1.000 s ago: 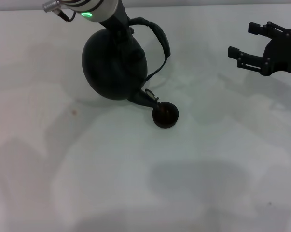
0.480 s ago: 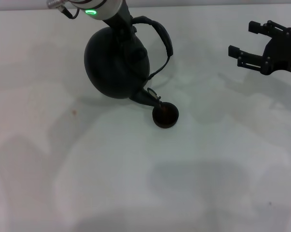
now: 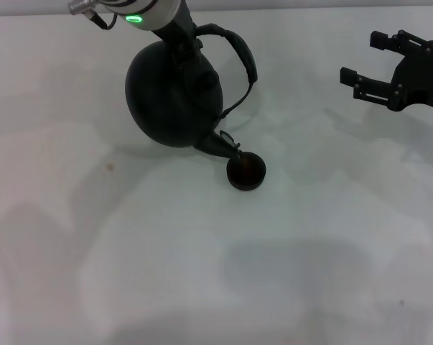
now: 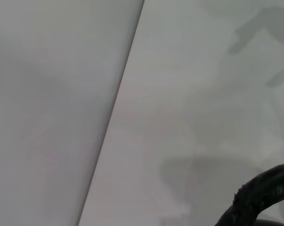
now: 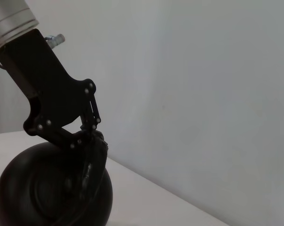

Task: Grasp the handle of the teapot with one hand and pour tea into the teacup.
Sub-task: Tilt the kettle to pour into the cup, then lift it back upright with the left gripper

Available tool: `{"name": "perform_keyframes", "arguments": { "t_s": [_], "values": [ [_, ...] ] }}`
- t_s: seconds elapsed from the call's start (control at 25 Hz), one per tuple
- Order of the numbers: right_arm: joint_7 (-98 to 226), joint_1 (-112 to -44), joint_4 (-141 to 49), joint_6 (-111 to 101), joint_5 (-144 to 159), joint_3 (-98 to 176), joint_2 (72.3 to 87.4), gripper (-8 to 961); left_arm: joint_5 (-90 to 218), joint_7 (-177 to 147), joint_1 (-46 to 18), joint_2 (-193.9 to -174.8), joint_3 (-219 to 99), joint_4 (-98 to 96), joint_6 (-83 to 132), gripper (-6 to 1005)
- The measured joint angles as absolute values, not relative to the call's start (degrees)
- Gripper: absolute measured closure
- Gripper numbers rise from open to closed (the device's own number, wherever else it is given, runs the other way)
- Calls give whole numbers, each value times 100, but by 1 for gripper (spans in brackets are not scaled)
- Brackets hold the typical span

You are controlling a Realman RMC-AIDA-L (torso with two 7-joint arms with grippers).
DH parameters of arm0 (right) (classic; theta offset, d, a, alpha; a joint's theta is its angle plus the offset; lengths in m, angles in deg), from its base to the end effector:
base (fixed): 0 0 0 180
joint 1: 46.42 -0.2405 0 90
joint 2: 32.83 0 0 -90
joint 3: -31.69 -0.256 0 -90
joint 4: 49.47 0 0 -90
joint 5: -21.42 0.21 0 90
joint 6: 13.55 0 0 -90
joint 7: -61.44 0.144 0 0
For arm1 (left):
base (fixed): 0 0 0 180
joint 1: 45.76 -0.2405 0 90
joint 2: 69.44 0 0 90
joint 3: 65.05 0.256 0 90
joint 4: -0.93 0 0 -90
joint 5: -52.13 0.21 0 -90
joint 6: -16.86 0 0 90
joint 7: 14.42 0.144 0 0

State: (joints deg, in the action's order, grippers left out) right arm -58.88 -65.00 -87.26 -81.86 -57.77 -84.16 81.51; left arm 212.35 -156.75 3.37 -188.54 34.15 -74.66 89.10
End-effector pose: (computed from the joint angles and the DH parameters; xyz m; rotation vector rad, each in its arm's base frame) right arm 0.3019 0.3339 0.0198 -2.3734 0.3877 0.6174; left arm -0.0745 0.3973 -0.0454 -2.5141 0.0240 0.6109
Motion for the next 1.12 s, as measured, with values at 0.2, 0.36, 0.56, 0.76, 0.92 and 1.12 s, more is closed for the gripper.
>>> {"name": "perform_keyframes", "arguments": {
  "t_s": [0.2,0.36,0.56,0.76,0.92,1.12],
  "values": [
    [-5888,-6504,-8726,-8173,-5775,-8416,8151,111,21235,-15711,288,-18861,3394,-7454,8871,856],
    [-5888,-6510,-8726,-8123,-5752,-8415,8151,111,21235,-15745,236,-18862,3390,-7474,8868,856],
    [-5894,-6527,-8726,-8093,-5735,-8415,8147,111,21235,-15916,140,-18858,3374,-7585,8851,857],
    [-5896,-6544,-8726,-8036,-5728,-8416,8134,111,21420,-16140,-150,-18859,3245,-7970,8776,858],
    [-5897,-6567,-8726,-7969,-5725,-8415,8133,111,21440,-16280,-467,-18859,3081,-8364,8727,858],
    [-5893,-6593,-8726,-7903,-5724,-8415,8119,111,21408,-16529,-1030,-18863,3024,-8871,8373,859]
  ]
}}
